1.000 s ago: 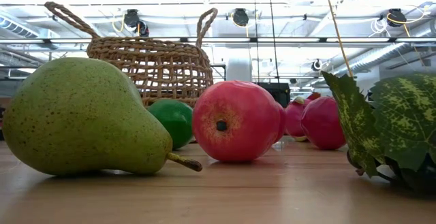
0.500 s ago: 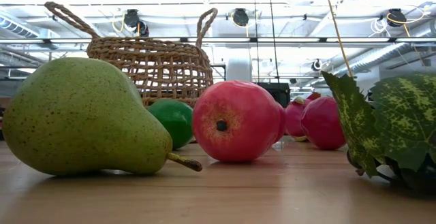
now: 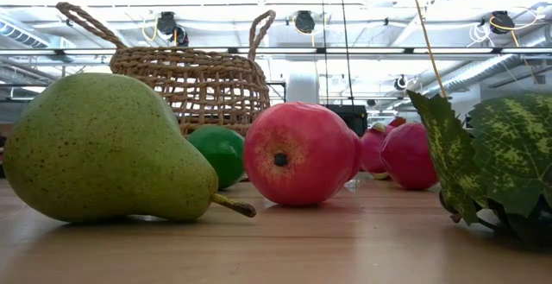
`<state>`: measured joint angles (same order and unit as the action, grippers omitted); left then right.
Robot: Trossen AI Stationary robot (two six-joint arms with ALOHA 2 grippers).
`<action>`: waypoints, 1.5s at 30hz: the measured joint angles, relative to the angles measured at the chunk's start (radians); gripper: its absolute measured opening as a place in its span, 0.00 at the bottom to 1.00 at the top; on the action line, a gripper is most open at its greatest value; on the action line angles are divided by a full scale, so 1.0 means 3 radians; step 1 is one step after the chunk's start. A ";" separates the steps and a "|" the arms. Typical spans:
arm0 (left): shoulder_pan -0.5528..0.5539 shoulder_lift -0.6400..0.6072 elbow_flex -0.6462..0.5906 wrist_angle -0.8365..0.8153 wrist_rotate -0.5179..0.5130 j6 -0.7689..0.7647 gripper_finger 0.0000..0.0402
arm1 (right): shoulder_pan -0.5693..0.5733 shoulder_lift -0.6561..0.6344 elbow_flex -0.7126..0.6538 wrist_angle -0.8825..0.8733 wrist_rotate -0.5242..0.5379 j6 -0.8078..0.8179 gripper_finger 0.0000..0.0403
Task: Build produce basket
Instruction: Put the apple into the basket
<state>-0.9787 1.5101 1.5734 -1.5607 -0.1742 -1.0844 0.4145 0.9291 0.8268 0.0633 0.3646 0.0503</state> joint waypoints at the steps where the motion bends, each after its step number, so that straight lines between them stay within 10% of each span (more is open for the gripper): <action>1: -0.0034 0.0000 0.0000 -0.0029 -0.0003 -0.0020 0.51 | 0.0000 0.0000 0.0000 0.0005 0.0000 -0.0017 0.00; 34: -0.0168 0.0000 -0.0118 0.0047 -0.0113 -0.0475 0.52 | 0.0000 0.0000 0.0000 0.0052 0.0000 -0.0046 0.00; 45: -0.0102 0.0031 -0.0130 0.0072 -0.0127 -0.0855 0.93 | 0.0000 0.0000 0.0000 0.0052 0.0000 -0.0046 0.00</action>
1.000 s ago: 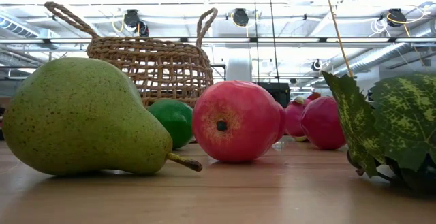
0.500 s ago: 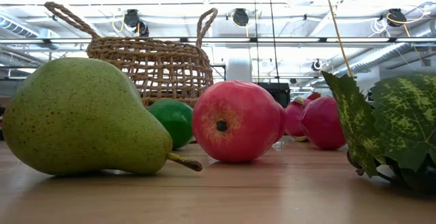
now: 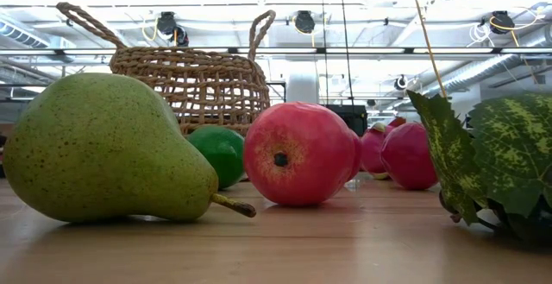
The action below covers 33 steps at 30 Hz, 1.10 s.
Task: Build produce basket
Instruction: Put the apple into the basket
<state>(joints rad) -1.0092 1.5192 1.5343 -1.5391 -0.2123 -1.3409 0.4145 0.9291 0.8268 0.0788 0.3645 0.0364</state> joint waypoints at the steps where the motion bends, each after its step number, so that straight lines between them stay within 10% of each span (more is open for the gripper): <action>1: 0.0000 0.0000 -0.0031 0.0034 0.0000 -0.0028 0.96 | 0.0000 0.0000 0.0000 -0.0001 0.0000 0.0000 0.00; 33: 0.0022 -0.0001 -0.1846 0.2010 0.0193 -0.0152 0.99 | 0.0000 -0.0001 0.0000 0.0000 -0.0001 -0.0074 0.00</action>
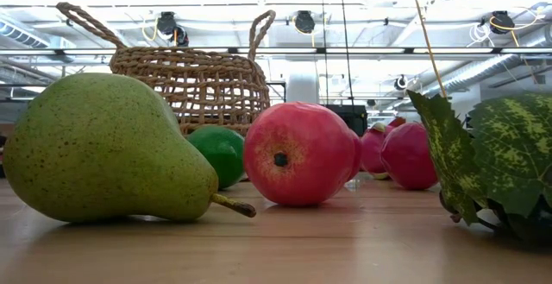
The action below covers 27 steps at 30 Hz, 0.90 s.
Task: Build produce basket
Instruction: Put the apple into the basket
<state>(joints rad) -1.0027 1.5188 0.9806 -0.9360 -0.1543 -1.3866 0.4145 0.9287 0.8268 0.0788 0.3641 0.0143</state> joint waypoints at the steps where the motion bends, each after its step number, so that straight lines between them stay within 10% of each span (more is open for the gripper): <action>1: 0.0000 0.0000 -0.0018 0.0010 0.0000 0.0000 0.99 | 0.0000 0.0000 0.0000 0.0000 0.0001 0.0000 0.00; 27: 0.0001 -0.0005 -0.0361 0.0626 -0.0161 0.0242 0.99 | 0.0000 0.0000 0.0000 0.0000 0.0000 0.0000 0.00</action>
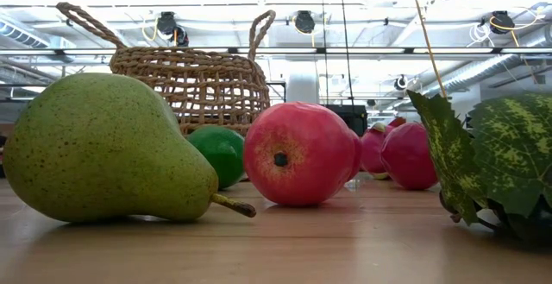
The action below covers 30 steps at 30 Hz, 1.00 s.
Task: Build produce basket
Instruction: Put the apple into the basket
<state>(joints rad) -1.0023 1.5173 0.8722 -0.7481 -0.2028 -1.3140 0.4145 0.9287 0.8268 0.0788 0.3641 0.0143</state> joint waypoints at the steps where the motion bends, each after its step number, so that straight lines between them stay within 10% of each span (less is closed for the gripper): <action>1: 0.0000 0.0000 0.0000 0.0001 0.0000 0.0000 0.99 | 0.0000 0.0000 0.0000 0.0000 0.0000 0.0000 0.00; 30: 0.0331 -0.0720 -0.0003 0.0008 -0.0653 0.0674 0.99 | -0.0001 0.0001 0.0000 -0.0001 0.0000 -0.0013 0.00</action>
<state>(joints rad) -0.9029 1.3012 0.8715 -0.7456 -0.3986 -1.1117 0.4143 0.9291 0.8268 0.0784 0.3641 0.0105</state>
